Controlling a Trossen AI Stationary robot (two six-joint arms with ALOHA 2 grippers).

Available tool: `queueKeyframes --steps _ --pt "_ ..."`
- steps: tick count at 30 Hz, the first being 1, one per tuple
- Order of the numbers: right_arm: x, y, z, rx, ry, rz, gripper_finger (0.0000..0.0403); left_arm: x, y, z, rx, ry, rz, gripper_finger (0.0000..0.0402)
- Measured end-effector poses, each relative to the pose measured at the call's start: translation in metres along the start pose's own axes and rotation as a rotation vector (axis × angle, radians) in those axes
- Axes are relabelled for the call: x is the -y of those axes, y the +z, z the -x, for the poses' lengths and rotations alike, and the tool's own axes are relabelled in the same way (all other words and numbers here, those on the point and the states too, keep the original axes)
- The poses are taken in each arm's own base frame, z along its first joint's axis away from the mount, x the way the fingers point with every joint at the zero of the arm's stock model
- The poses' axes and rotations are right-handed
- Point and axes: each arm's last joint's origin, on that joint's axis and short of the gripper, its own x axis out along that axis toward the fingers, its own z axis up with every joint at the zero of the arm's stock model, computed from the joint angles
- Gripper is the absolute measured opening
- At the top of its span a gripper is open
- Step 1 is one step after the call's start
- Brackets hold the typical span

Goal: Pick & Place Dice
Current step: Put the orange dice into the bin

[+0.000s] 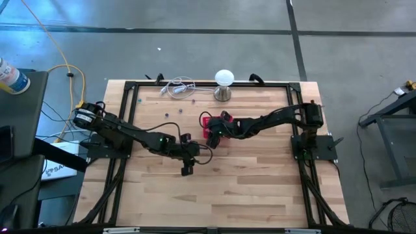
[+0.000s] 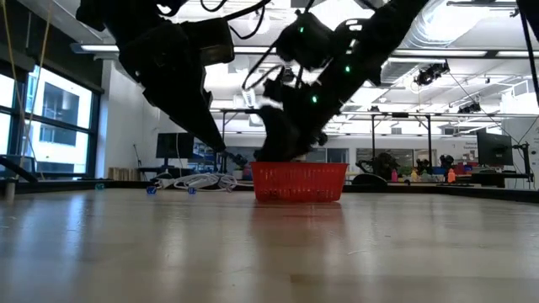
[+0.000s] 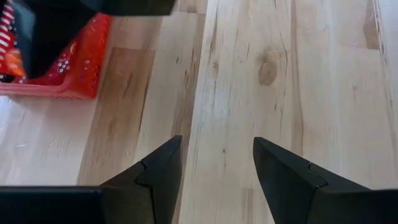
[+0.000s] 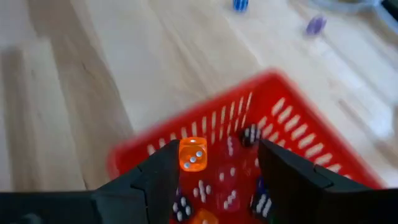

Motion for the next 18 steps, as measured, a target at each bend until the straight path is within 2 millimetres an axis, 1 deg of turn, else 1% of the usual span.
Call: queueKeyframes --steps 1,5,18 --pt "-0.0005 -0.0018 -0.0018 -0.003 0.0 0.005 0.0205 0.0005 -0.0003 0.0001 -0.002 -0.001 -0.001 0.0189" --pt "-0.0034 0.001 -0.001 0.026 0.015 0.015 0.0205 0.0011 -0.0006 0.0002 -0.003 -0.003 -0.004 0.0189" --pt "-0.0035 0.0055 -0.0011 0.069 0.024 0.007 0.0205 0.0009 -0.0014 0.0002 -0.012 -0.001 -0.023 0.0189"
